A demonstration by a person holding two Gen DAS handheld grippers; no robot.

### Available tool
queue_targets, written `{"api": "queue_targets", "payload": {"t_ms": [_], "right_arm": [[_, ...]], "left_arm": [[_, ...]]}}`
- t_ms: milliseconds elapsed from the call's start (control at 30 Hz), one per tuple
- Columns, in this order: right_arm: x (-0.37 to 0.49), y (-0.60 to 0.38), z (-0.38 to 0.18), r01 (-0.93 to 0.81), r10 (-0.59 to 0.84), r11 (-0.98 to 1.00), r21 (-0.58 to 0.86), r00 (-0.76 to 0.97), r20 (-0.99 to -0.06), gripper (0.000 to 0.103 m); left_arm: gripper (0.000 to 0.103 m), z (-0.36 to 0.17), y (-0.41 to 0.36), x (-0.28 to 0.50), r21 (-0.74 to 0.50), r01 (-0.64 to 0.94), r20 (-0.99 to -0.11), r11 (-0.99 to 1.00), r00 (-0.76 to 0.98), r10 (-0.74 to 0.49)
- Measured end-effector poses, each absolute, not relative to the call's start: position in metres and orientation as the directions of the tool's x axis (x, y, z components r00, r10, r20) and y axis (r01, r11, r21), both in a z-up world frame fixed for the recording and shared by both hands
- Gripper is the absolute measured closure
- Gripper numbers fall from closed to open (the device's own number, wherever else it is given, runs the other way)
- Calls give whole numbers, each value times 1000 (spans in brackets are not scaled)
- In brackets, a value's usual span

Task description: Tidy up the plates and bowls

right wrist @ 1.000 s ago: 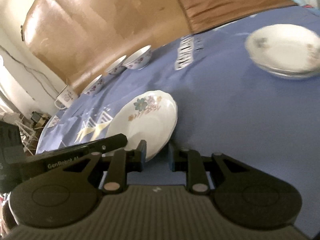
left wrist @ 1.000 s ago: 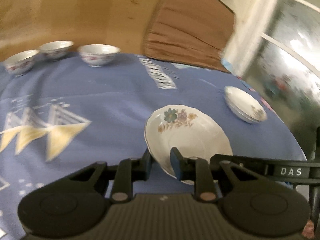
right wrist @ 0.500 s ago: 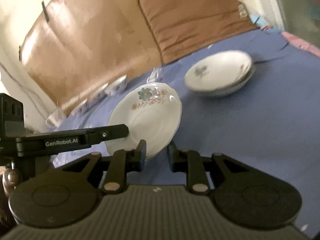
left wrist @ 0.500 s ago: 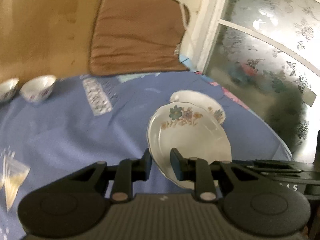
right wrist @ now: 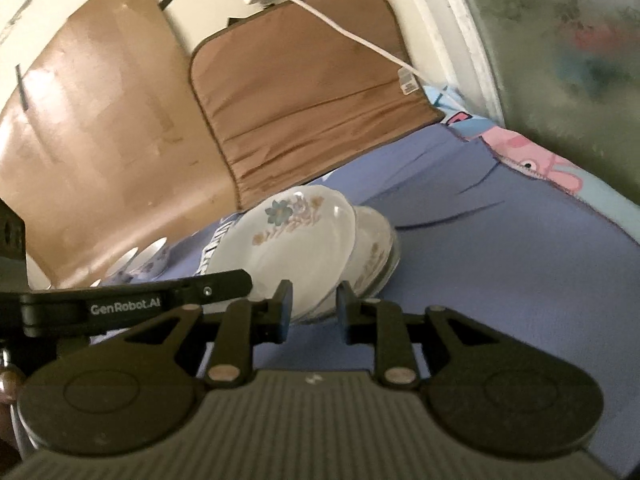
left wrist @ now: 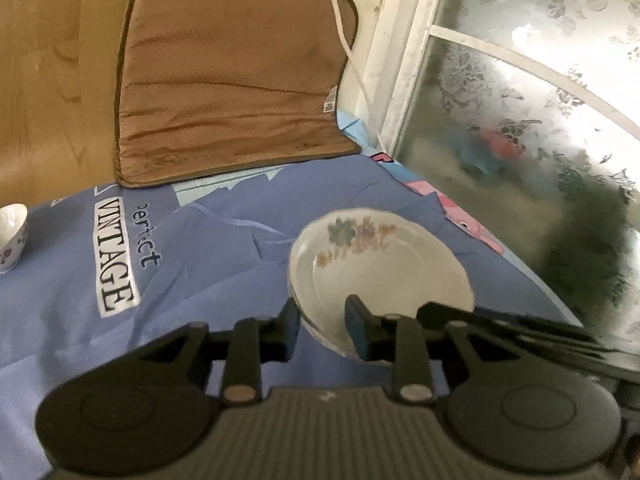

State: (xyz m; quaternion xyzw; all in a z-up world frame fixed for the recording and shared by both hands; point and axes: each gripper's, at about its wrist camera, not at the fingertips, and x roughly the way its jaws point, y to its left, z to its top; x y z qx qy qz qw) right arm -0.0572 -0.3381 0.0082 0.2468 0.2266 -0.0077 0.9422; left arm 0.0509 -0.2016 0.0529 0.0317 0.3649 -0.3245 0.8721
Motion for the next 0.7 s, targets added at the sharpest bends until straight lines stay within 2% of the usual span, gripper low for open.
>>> {"api": "queue_targets", "payload": {"t_ms": [67,100,167,300,433,600,700], "right_arm": [[-56,-337,9,142,65,881,451,908,-413,58],[-56,-336,9,166,30,885,435,913,-408,45],[-60,-336,9,203,-37,888,412,926,-376,35],[-66,-346,6,247,-90,874,418,929,-360,35],[-68,-352,4,272,-99,845,461,926,-365,35],[-73,-338,14,230,-84,860,456,945,-317,35],[-74,-322,20,174,-43,878,447,957,-287,35]], "left_arm": [[73,49,-206,53,-149,575,-659,805,549,-514],[71,48,-208,53,-134,571,-656,810,561,-504],[70,47,-207,52,-131,564,-652,815,570,-500],[67,46,-201,53,-137,547,-654,826,576,-490],[58,49,-185,48,-146,536,-634,831,594,-495],[57,56,-149,42,-137,485,-596,864,656,-463],[55,53,-117,46,-129,409,-597,903,696,-400]]}}
